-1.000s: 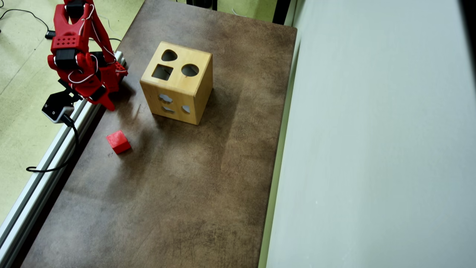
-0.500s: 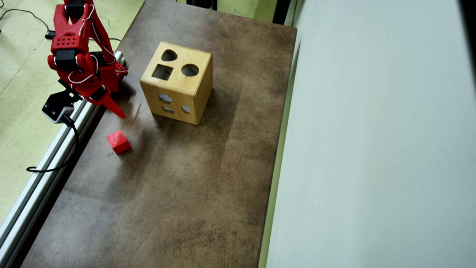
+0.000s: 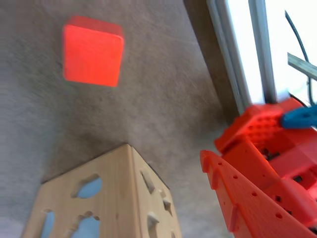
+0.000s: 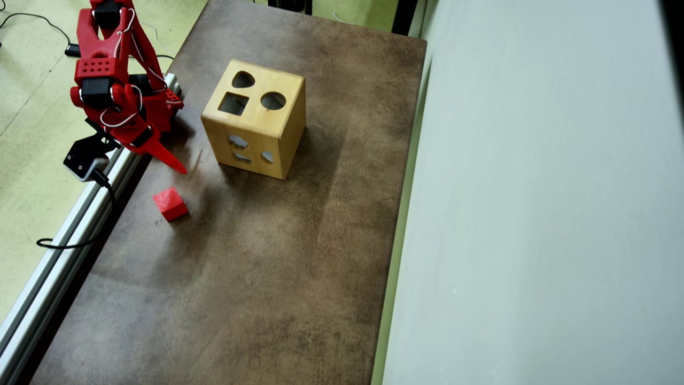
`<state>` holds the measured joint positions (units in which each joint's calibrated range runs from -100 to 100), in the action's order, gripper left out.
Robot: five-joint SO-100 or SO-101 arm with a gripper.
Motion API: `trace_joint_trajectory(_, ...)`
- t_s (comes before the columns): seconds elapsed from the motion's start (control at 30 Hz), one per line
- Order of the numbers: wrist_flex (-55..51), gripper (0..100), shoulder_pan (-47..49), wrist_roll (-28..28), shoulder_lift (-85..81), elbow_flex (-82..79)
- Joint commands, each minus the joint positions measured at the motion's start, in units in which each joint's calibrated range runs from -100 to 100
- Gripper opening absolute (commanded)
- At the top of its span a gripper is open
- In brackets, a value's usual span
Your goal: Pick and place the red cube on the square hole
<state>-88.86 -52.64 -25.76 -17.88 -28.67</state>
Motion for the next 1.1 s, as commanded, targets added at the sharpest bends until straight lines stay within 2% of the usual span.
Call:
trace_joint_trajectory(0.0,6.80,69,0.12,-0.39,-0.25,0.22)
trace_joint_trajectory(0.13,12.34,69,0.12,-0.20,-0.17,-0.04)
trace_joint_trajectory(0.47,12.75,69,0.12,0.15,4.08,-11.14)
trace_joint_trajectory(0.73,12.91,69,-0.11,0.68,12.40,-11.49)
trace_joint_trajectory(0.9,20.14,69,-0.11,3.13,16.99,-11.22)
trace_joint_trajectory(1.07,26.74,69,-0.11,3.32,20.47,-11.49)
